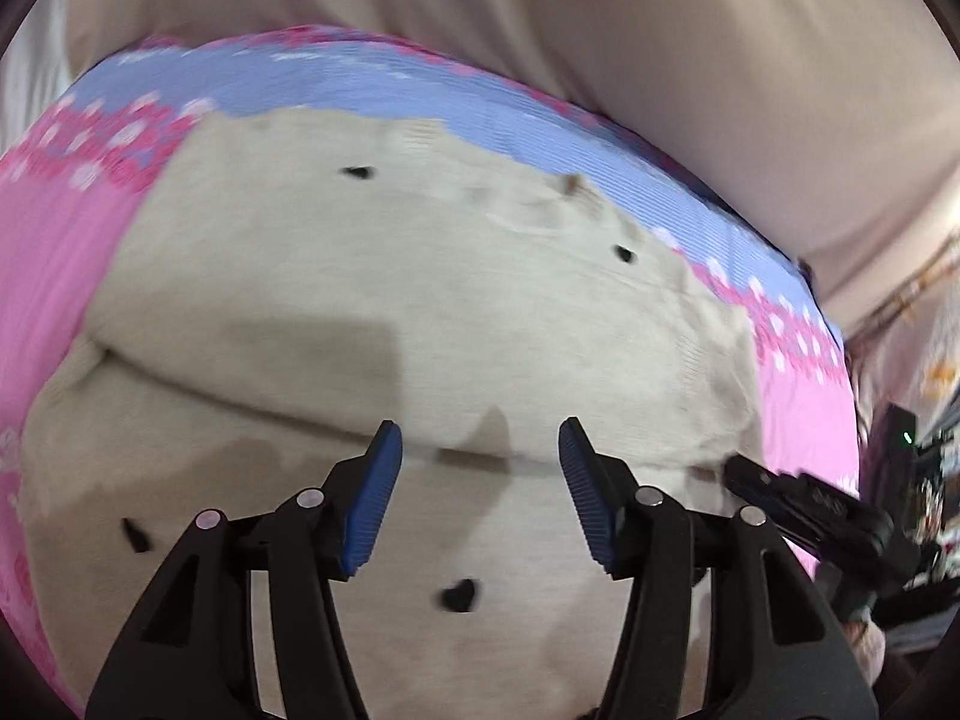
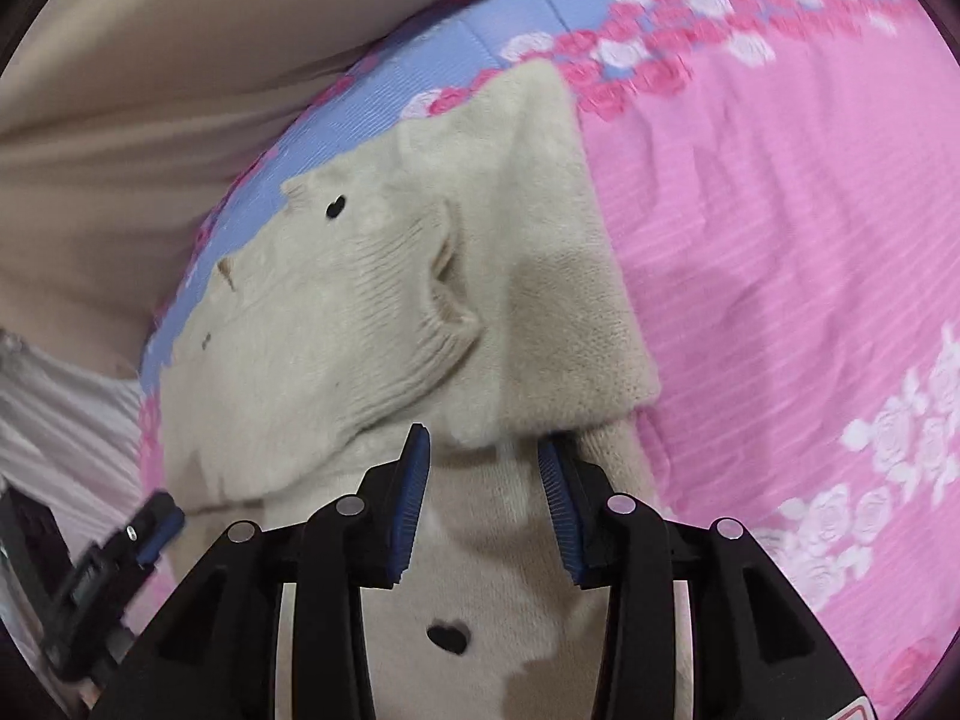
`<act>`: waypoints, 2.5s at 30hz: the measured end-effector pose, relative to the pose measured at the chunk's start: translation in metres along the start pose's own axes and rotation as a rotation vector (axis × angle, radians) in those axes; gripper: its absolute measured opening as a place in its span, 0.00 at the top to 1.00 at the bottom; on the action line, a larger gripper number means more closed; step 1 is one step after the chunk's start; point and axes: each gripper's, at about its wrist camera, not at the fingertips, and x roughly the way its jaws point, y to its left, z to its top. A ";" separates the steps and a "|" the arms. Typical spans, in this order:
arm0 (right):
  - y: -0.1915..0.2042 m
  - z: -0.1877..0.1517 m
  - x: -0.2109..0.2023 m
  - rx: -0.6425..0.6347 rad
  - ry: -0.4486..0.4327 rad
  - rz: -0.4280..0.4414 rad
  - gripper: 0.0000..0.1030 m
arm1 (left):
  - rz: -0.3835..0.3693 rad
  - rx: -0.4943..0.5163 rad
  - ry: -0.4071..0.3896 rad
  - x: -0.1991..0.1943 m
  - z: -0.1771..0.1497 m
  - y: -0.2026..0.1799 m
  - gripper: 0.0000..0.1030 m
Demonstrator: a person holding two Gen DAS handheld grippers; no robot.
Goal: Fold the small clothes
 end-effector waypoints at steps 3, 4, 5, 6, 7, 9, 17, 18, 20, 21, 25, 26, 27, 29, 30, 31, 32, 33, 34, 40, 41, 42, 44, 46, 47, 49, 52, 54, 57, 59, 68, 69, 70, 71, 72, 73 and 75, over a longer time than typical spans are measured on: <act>-0.011 0.002 -0.004 -0.043 -0.046 -0.092 0.83 | 0.037 0.029 0.001 0.001 -0.002 -0.014 0.41; -0.019 0.000 0.001 -0.054 -0.034 -0.081 0.88 | 0.055 0.034 0.001 0.001 -0.003 -0.016 0.41; -0.021 -0.001 0.000 -0.062 -0.044 -0.058 0.89 | 0.077 0.039 0.007 0.003 -0.005 -0.017 0.41; -0.021 -0.002 -0.002 -0.065 -0.039 -0.061 0.88 | 0.093 0.039 0.015 0.004 -0.006 -0.017 0.41; -0.015 -0.003 -0.006 -0.073 -0.037 -0.082 0.87 | 0.106 0.036 0.025 0.005 -0.008 -0.014 0.41; 0.000 -0.007 -0.018 -0.111 -0.058 -0.108 0.82 | 0.132 0.024 0.039 0.006 -0.010 -0.008 0.41; 0.063 0.014 -0.018 -0.289 -0.084 -0.126 0.39 | 0.201 0.002 0.049 0.008 -0.014 0.019 0.41; 0.066 0.019 -0.012 -0.278 -0.081 -0.144 0.38 | 0.207 -0.002 0.049 0.007 -0.014 0.022 0.41; 0.062 0.029 0.005 -0.239 -0.041 -0.166 0.37 | 0.214 -0.014 0.046 0.005 -0.013 0.029 0.39; 0.061 0.033 0.015 -0.220 -0.014 -0.163 0.37 | 0.218 -0.019 0.043 0.004 -0.013 0.032 0.39; 0.084 0.031 0.030 -0.270 0.037 -0.133 0.86 | 0.250 -0.045 -0.001 -0.002 -0.004 0.056 0.39; 0.099 0.030 0.017 -0.302 -0.006 -0.076 0.86 | 0.270 -0.065 -0.027 -0.005 0.001 0.068 0.39; 0.111 0.029 0.006 -0.333 -0.042 -0.055 0.87 | 0.292 -0.086 -0.044 -0.006 0.005 0.080 0.39; 0.130 0.028 -0.014 -0.395 -0.112 -0.048 0.87 | 0.348 -0.151 -0.053 -0.005 0.014 0.113 0.40; 0.132 0.029 -0.016 -0.410 -0.122 -0.054 0.87 | 0.366 -0.179 -0.051 -0.003 0.017 0.127 0.42; 0.129 0.030 -0.012 -0.417 -0.115 -0.079 0.87 | 0.384 -0.202 -0.051 -0.001 0.020 0.140 0.43; 0.120 0.031 0.001 -0.422 -0.092 -0.137 0.87 | 0.397 -0.223 -0.047 0.001 0.023 0.155 0.46; 0.107 0.031 0.018 -0.423 -0.056 -0.201 0.86 | 0.395 -0.231 -0.045 0.003 0.024 0.162 0.45; 0.088 0.031 0.039 -0.402 0.010 -0.262 0.84 | 0.392 -0.234 -0.046 0.004 0.025 0.166 0.45; 0.060 0.027 0.019 -0.277 -0.018 -0.166 0.75 | 0.338 -0.242 -0.072 -0.011 0.023 0.160 0.44; 0.061 0.026 0.018 -0.283 -0.013 -0.164 0.73 | 0.336 -0.243 -0.071 -0.010 0.023 0.160 0.44; 0.059 0.026 0.019 -0.280 -0.001 -0.158 0.63 | 0.337 -0.245 -0.064 -0.007 0.023 0.160 0.43; 0.052 0.029 0.022 -0.265 0.027 -0.149 0.47 | 0.347 -0.247 -0.052 -0.001 0.023 0.161 0.43; 0.049 0.031 0.030 -0.242 0.043 -0.142 0.46 | 0.329 -0.279 -0.058 0.000 0.023 0.163 0.39; 0.052 0.027 0.032 -0.228 0.047 -0.125 0.45 | 0.297 -0.314 -0.069 -0.002 0.024 0.165 0.34; 0.056 0.026 0.036 -0.217 0.058 -0.089 0.70 | 0.245 -0.373 -0.073 -0.001 0.027 0.169 0.34; 0.079 0.029 0.036 -0.245 0.049 -0.070 0.88 | 0.210 -0.446 -0.093 -0.001 0.031 0.181 0.67; 0.113 0.036 0.024 -0.283 0.027 0.015 0.89 | 0.114 -0.556 -0.112 -0.006 0.028 0.202 0.93; 0.187 0.040 -0.003 -0.420 -0.012 0.136 0.89 | -0.002 -0.708 -0.148 -0.016 0.018 0.229 0.96; 0.239 0.038 -0.030 -0.521 -0.055 0.231 0.89 | -0.002 -0.736 -0.189 -0.025 0.015 0.240 0.97; 0.171 0.054 -0.015 -0.480 -0.100 0.002 0.86 | 0.024 -0.714 -0.206 -0.043 0.017 0.250 0.97; 0.145 0.056 0.002 -0.442 -0.065 -0.070 0.82 | 0.019 -0.700 -0.200 -0.044 0.016 0.247 0.95; 0.115 0.058 0.022 -0.399 -0.008 -0.153 0.82 | 0.018 -0.675 -0.190 -0.044 0.016 0.243 0.95; 0.087 0.058 0.040 -0.345 0.050 -0.216 0.82 | 0.029 -0.641 -0.175 -0.041 0.017 0.235 0.93; 0.067 0.055 0.044 -0.297 0.068 -0.231 0.81 | 0.044 -0.613 -0.163 -0.039 0.018 0.229 0.91; 0.053 0.052 0.036 -0.238 0.047 -0.171 0.80 | 0.066 -0.568 -0.151 -0.036 0.019 0.220 0.90; 0.047 0.045 0.015 -0.211 -0.016 -0.143 0.80 | 0.115 -0.504 -0.140 -0.032 0.023 0.207 0.81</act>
